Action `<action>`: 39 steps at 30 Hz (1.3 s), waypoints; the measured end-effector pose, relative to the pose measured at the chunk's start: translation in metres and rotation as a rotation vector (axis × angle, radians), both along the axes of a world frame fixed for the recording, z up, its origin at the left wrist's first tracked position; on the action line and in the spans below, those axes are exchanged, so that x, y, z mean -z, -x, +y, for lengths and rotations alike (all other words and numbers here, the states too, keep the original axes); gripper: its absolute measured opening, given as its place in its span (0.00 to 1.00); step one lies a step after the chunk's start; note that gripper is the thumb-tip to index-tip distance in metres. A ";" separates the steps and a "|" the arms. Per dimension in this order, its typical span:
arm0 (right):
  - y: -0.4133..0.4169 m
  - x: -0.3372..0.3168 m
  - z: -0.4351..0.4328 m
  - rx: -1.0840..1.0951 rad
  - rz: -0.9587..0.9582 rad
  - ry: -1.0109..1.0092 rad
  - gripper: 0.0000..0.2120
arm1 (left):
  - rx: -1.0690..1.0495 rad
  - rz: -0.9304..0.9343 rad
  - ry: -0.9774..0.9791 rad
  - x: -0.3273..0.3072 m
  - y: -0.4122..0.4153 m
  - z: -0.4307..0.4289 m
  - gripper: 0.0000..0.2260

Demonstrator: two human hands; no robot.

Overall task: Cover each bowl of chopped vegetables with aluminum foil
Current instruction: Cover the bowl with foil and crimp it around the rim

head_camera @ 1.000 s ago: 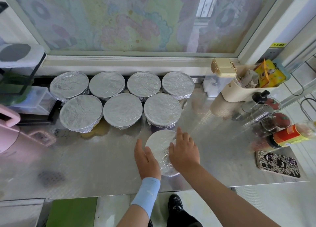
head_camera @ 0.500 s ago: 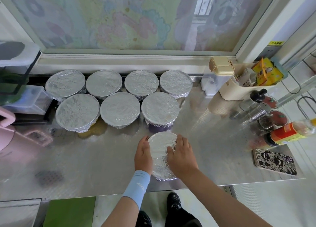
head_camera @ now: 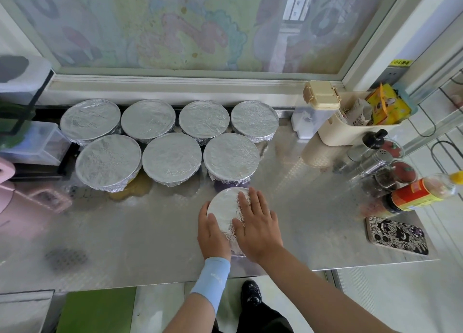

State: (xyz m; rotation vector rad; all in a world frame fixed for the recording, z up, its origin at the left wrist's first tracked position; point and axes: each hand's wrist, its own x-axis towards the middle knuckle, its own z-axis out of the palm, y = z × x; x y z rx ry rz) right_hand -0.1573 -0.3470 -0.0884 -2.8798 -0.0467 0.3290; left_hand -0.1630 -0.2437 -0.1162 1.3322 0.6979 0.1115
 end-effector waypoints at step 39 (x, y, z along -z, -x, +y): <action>0.001 0.007 -0.036 -0.191 -0.100 0.010 0.40 | 1.000 -0.415 -1.291 -0.006 -0.029 0.033 0.31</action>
